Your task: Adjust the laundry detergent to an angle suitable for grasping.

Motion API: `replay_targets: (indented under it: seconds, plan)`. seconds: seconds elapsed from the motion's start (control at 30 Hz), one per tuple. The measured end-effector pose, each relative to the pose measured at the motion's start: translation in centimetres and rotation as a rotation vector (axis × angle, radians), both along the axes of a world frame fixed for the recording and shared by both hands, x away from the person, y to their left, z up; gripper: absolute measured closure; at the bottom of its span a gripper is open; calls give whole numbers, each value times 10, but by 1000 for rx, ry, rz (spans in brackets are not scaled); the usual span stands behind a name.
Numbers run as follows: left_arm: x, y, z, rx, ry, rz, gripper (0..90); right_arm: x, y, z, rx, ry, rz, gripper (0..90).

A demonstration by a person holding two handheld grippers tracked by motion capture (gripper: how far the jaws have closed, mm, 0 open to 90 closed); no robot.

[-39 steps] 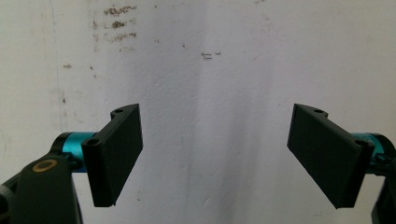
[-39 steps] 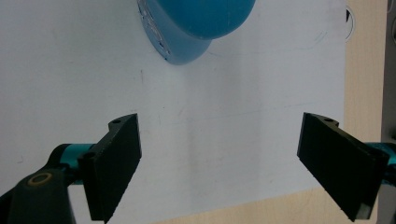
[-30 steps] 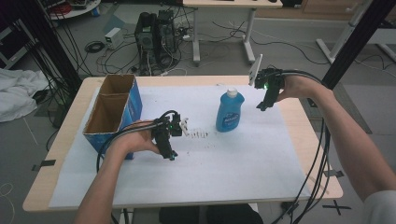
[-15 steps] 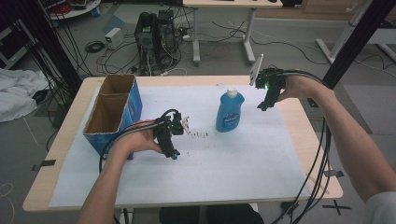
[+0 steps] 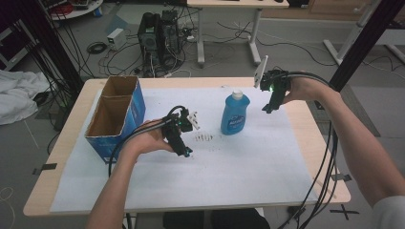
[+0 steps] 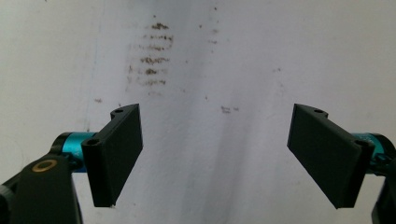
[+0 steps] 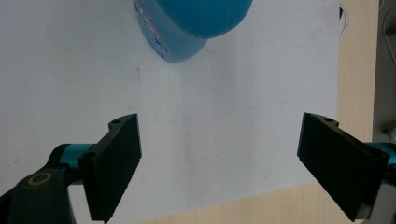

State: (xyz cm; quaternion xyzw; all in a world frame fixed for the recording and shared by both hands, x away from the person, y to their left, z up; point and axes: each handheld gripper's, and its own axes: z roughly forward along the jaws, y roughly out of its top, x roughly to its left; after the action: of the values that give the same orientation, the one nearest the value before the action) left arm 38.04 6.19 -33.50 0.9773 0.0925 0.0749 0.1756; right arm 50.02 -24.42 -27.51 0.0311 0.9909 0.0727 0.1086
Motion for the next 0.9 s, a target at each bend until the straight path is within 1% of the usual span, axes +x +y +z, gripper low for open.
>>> replay_targets:
  seconds: [0.07, 0.1, 0.13, 0.2, 0.23, 0.27, 0.33, 0.37, 0.4, 0.43, 0.47, 0.5, 0.53, 0.57, 0.6, 0.63, 0.67, 0.73, 0.8, 0.83, 0.87, 0.9]
  plan:
    - [1, -1, 0, -8, 2, 7, 182, 0, 0, 0, 0, -1, 1, 129]
    - [4, -3, 0, -23, -3, 22, 182, 1, 0, 1, -8, -1, 19, 129]
    - [6, -5, -1, -39, -3, 37, 182, 0, 1, 1, 3, -1, 2, 129]
    - [8, -7, 0, -39, -5, 40, 182, 0, 1, 1, 3, -1, 1, 129]
    - [9, -9, -1, -56, -4, 54, 182, 0, 1, 1, 3, -1, 1, 129]
    - [14, -13, -1, -75, -8, 76, 182, 0, 1, 1, 2, -2, -1, 129]
    - [19, -18, -2, -113, -10, 99, 182, 0, 1, 1, 3, -1, -1, 129]
    - [19, -18, -2, -113, -10, 99, 182, 0, 1, 1, 3, -2, -2, 129]
    - [23, -22, -2, -158, -13, 130, 182, -1, 1, 2, 5, -2, -2, 129]
    - [25, -24, -2, -175, -16, 142, 182, -1, 1, 2, 5, -2, -1, 129]
    - [25, -24, -2, -175, -16, 142, 182, -1, 1, 2, 5, -3, -1, 129]
    - [30, -28, -2, -202, -27, 165, 182, -1, 1, 2, 6, -4, -1, 129]
    - [32, -30, -2, -221, -28, 181, 182, -1, 1, 2, 5, -4, 0, 129]
    - [32, -30, -2, -221, -28, 181, 182, -1, 1, 2, 5, -4, 0, 129]
    - [36, -33, -3, -260, -29, 206, 182, -1, 0, 2, -1, -4, 9, 129]
    - [36, -33, -3, -260, -29, 206, 182, -1, 0, 2, -1, -4, 9, 129]
    - [40, -36, -3, -286, -35, 214, 182, -1, 0, 2, 5, -5, -2, 129]
    - [43, -41, -4, -312, -39, 228, 182, -1, 0, 2, 7, -6, -2, 129]
    - [44, -43, -4, -318, -40, 231, 182, -1, 0, 3, 6, -7, -2, 129]
    - [47, -46, -4, -336, -45, 236, 182, -2, 0, 3, 4, -12, 0, 129]
    - [47, -46, -4, -336, -45, 236, 182, -2, 0, 3, 4, -13, 0, 129]
    - [47, -50, -6, -373, -40, 250, 182, -2, 0, 3, 4, -13, 0, 129]
